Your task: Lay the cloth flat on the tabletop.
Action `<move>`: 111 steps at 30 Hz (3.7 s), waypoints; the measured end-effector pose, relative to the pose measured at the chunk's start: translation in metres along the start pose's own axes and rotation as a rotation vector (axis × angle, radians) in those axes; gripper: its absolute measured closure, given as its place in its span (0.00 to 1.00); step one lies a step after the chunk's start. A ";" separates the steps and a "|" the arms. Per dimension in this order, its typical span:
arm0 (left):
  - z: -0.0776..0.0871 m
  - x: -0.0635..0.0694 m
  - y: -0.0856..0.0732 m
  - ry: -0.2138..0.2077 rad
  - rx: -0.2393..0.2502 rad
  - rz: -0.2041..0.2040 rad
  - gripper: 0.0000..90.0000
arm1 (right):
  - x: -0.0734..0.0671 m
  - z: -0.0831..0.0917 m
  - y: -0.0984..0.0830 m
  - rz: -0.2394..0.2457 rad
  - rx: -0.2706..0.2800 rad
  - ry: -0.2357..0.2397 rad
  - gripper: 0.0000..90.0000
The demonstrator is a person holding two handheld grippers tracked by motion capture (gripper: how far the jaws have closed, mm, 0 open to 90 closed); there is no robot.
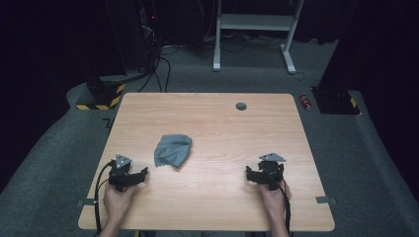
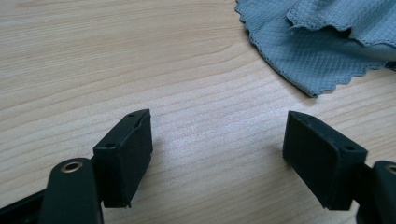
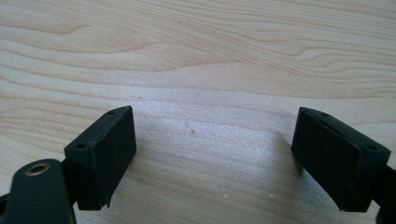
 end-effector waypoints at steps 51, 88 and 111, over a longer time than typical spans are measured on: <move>0.007 -0.001 0.000 -0.076 -0.029 0.056 0.20 | 0.000 0.000 0.000 -0.002 0.000 0.000 0.15; 0.008 0.053 0.033 -0.237 0.005 0.043 0.25 | 0.000 0.000 0.000 -0.001 0.000 0.000 0.15; -0.018 0.103 0.059 -0.260 -0.030 -0.049 0.25 | 0.000 0.000 0.000 -0.005 0.000 -0.002 0.16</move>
Point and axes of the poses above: each handheld gripper's, and its own axes: z roughly backward along the jaws, y roughly out of its top, x roughly to its right, the point moved 7 cm from there along -z, roughly forward along the jaws, and after that the axes turned 15 degrees about z, right-handed, at the moved point
